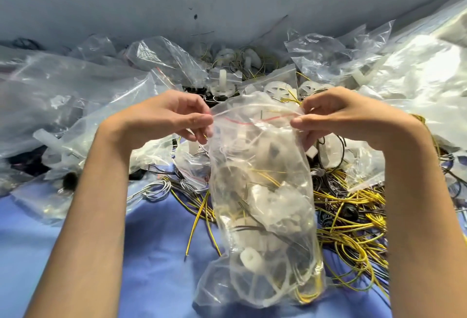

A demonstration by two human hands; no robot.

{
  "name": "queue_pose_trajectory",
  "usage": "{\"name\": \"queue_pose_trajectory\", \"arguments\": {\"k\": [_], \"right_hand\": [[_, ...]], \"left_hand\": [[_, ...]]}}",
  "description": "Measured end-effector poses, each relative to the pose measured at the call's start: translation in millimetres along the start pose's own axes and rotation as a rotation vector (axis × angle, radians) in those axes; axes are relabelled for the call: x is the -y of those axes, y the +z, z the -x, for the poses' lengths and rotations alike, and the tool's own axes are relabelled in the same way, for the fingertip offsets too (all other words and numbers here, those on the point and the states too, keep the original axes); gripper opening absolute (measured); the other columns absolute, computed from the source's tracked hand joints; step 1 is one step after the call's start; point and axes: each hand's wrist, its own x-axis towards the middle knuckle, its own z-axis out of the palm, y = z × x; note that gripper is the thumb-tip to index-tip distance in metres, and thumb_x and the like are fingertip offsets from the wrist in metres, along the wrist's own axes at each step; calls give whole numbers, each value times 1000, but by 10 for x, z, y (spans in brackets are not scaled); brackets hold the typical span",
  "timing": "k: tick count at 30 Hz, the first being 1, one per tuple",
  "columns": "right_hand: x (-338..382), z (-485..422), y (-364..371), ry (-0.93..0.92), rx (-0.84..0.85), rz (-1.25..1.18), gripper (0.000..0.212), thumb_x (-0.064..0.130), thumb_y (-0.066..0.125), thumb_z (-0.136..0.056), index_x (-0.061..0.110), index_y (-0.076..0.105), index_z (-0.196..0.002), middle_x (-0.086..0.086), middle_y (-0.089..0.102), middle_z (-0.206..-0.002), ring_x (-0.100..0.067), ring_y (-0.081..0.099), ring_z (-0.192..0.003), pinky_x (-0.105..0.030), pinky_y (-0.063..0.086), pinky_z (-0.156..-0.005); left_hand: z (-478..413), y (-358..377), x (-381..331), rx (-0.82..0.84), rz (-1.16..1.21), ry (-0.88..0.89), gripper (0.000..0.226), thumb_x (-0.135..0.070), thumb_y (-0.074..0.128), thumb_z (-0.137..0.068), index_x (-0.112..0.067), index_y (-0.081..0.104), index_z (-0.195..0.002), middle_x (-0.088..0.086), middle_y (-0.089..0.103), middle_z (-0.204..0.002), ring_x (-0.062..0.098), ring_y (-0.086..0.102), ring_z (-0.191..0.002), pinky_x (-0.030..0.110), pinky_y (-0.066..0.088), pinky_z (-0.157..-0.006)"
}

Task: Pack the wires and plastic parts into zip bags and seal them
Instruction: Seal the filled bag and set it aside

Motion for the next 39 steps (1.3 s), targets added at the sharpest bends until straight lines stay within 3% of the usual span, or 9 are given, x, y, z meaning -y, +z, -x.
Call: {"name": "queue_pose_trajectory", "arguments": {"k": [6, 12, 19, 27, 30, 32, 35, 39], "right_hand": [[-48, 57, -92, -41, -9, -45, 40, 26, 62, -75, -12, 60, -87, -10, 73, -76, -24, 71, -69, -25, 57, -71], [-58, 72, -110, -64, -1, -47, 29, 23, 60, -78, -5, 63, -85, -9, 72, -74, -21, 70, -70, -23, 57, -70], [-105, 87, -135, -10, -13, -50, 39, 32, 60, -76, -6, 65, -84, -13, 73, -79, -24, 72, -72, -20, 55, -68], [-77, 71, -116, -51, -50, -9, 28, 27, 61, -78, -1, 65, -79, -7, 73, -73, -19, 70, -68, -16, 52, -66], [-64, 76, -101, -102, -95, -10, 19, 14, 58, -85, -2, 62, -76, -2, 70, -65, -12, 67, -59, -8, 45, -56], [-59, 76, -113, -129, -113, 18, 16, 4, 55, -90, -3, 62, -77, 0, 69, -63, -9, 64, -56, -9, 45, -55], [-36, 76, -131, -138, -114, 47, 15, 4, 56, -90, -2, 63, -77, -2, 70, -65, -11, 64, -57, -13, 49, -60], [-16, 74, -103, -130, -88, 13, 19, 21, 62, -83, 3, 68, -81, -4, 73, -73, -15, 68, -66, -17, 53, -69]], "left_hand": [[48, -44, 0, -27, -22, 55, 67, -67, 78, -50, -9, 59, -78, 1, 71, -71, 12, 65, -64, 16, 50, -62], [104, -123, 28, -32, -46, 67, 71, -67, 79, -49, -5, 59, -75, 3, 69, -66, 14, 63, -59, 16, 48, -59], [101, -143, 28, -43, -78, 57, 73, -69, 78, -48, -4, 61, -76, 3, 69, -67, 14, 64, -61, 16, 48, -59], [95, -122, 1, -44, -98, 55, 72, -71, 76, -50, -5, 61, -76, 1, 69, -66, 12, 64, -61, 16, 48, -60], [109, -122, -29, -64, -84, 82, 61, -62, 77, -57, -7, 59, -75, -1, 68, -64, 10, 62, -59, 15, 47, -60], [113, -113, -46, -85, -69, 105, 36, -39, 71, -74, -5, 57, -75, -2, 65, -60, 8, 60, -57, 15, 46, -59], [129, -108, -84, -103, -66, 109, 13, -14, 60, -75, -2, 55, -74, -1, 63, -57, 7, 58, -54, 13, 45, -59], [125, -103, -69, -130, -62, 97, 15, -19, 66, -73, -5, 61, -75, 0, 67, -61, 9, 61, -59, 12, 47, -62]]}}
